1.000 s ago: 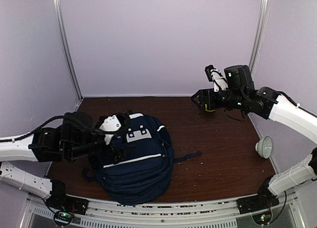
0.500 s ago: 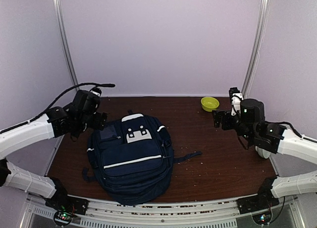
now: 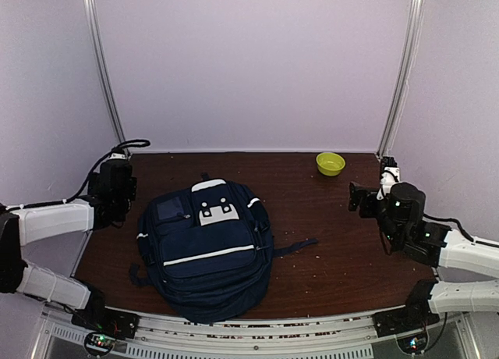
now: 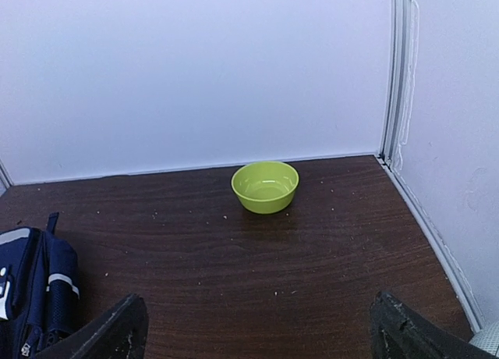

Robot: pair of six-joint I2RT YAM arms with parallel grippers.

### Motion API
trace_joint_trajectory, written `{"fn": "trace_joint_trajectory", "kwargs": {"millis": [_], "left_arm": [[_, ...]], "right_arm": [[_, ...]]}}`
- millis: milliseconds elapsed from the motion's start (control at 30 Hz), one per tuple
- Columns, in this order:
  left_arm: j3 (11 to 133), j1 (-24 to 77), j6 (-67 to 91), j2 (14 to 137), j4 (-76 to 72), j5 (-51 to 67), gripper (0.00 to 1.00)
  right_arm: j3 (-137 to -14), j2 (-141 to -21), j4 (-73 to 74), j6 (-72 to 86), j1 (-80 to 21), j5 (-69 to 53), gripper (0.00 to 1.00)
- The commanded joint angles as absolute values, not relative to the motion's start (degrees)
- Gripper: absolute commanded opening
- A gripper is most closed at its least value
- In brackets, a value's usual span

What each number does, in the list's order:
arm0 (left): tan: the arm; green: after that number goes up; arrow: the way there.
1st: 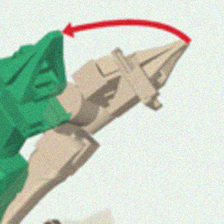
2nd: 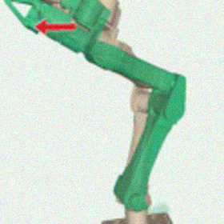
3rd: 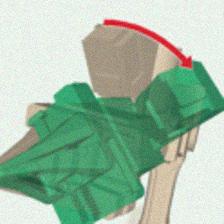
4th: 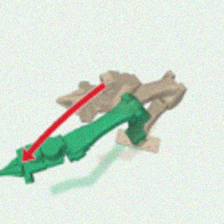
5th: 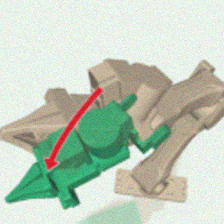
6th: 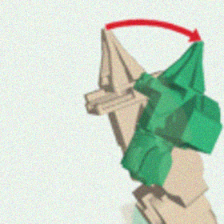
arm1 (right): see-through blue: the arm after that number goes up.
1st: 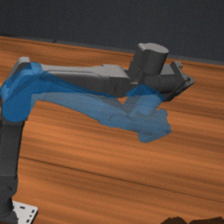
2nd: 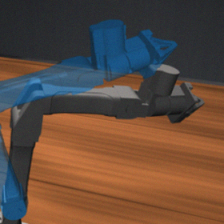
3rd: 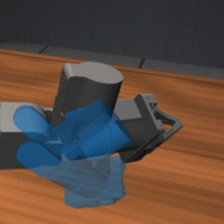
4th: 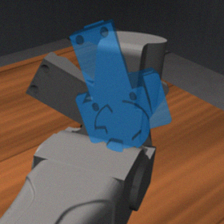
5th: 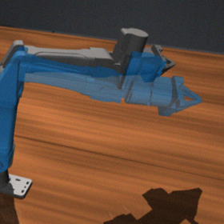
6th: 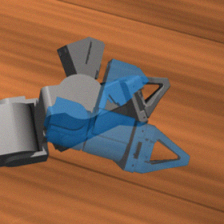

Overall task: Pack the student bag
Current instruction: Reset both arms

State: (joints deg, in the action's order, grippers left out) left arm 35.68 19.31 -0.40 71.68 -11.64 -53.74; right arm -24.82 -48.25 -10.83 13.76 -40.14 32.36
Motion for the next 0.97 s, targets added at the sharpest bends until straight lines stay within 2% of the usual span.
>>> {"fn": "trace_joint_trajectory", "kwargs": {"millis": [0, 133, 200, 267, 467, 933], "left_arm": [[30.2, 13.1, -3.7, 74.0, -32.7, -43.5, 0.98], [22.6, 9.2, -7.3, 79.2, -53.5, -34.3, 0.98], [25.0, 7.0, -4.4, 79.4, -47.4, -32.0, 0.96], [24.7, 5.4, -3.5, 81.2, -49.8, -30.2, 0.94], [25.2, 1.5, -0.3, 80.6, -46.4, -22.0, 0.98], [24.9, 1.4, -0.7, 80.2, -46.3, -20.5, 0.97]], "right_arm": [[-22.5, -45.1, -16.2, 14.3, -40.0, 34.1, 1.0], [-21.3, -43.7, -17.1, 14.2, -40.0, 34.0, 1.0], [-20.6, -43.0, -17.6, 14.1, -40.0, 33.8, 1.0], [-20.1, -42.2, -17.9, 14.2, -40.0, 33.8, 1.0], [-18.6, -40.6, -19.2, 13.6, -40.0, 32.5, 1.0], [-20.2, -42.7, -18.9, 12.0, -40.0, 29.2, 1.0]]}}
